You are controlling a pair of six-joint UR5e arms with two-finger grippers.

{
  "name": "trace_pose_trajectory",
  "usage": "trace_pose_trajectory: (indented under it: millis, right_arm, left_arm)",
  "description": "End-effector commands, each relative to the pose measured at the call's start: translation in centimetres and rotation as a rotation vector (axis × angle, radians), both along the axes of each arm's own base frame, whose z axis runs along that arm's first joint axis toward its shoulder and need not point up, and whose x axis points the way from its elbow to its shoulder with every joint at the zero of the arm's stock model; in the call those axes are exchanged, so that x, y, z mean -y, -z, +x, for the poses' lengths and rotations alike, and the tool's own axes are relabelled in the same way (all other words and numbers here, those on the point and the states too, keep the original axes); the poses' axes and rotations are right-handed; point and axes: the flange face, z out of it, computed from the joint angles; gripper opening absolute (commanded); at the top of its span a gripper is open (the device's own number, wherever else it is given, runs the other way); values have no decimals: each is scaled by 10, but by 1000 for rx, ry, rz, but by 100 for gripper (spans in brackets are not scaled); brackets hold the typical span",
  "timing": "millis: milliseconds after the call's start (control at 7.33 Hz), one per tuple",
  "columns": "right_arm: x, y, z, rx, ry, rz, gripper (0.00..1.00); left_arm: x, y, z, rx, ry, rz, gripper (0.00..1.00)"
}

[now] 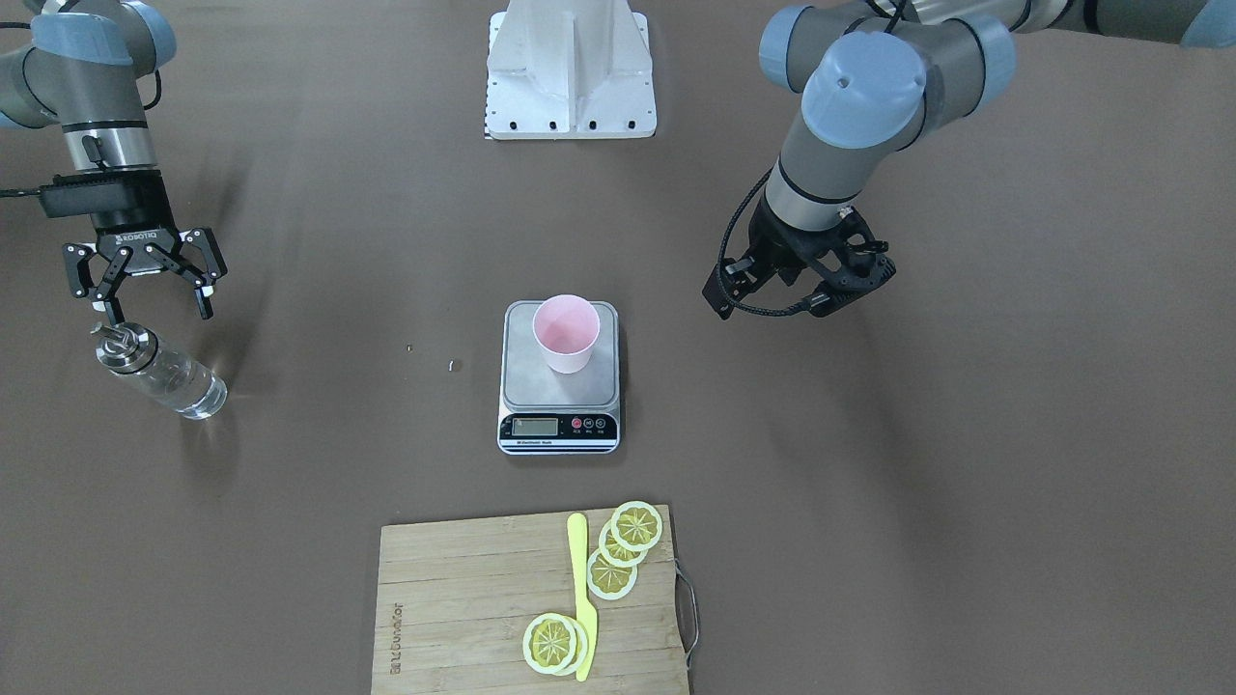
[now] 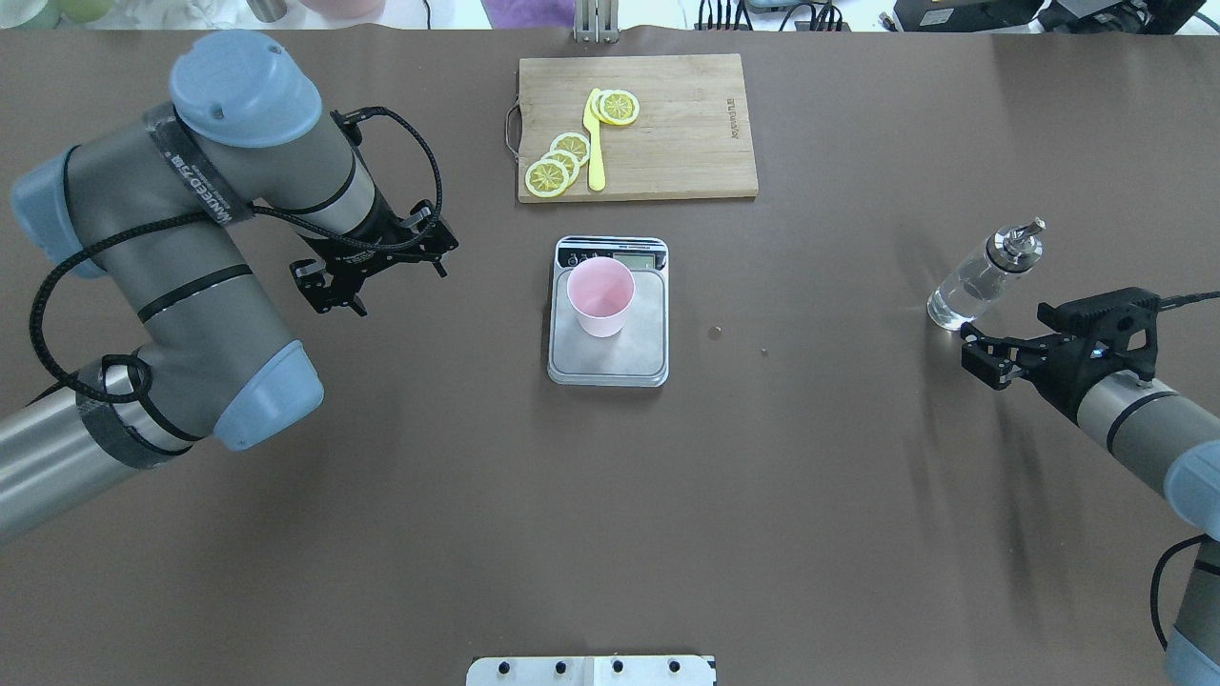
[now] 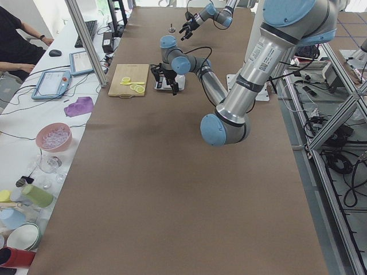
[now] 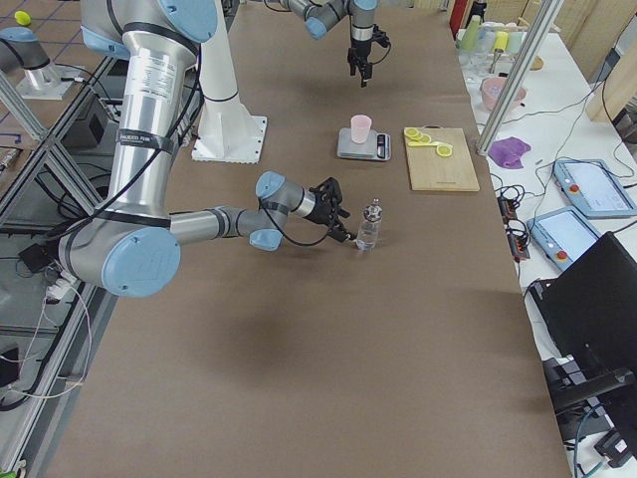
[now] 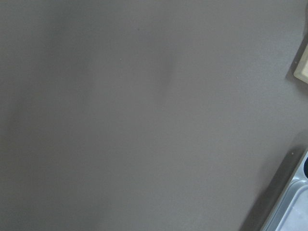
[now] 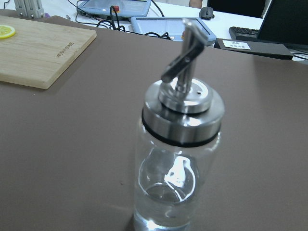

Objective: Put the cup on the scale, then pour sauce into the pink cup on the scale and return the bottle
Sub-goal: 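Close the right gripper around the sauce bottle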

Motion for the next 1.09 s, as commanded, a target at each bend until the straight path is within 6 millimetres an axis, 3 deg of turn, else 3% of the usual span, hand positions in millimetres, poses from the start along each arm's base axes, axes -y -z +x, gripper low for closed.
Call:
trace_pose_trajectory:
  millis: [0,545,955]
  right_arm:
    - [7,-1,-13,-6,4,10,100]
    - [15,-16,-10,5,-14,15,100]
    - [29,-11,-3,15,-42,18,100]
  left_arm:
    - [2,-1,1,-6,2,5,99]
    - [2,-1,1,-4,4,8,99]
    - [2,-1,1,1,10,13,99]
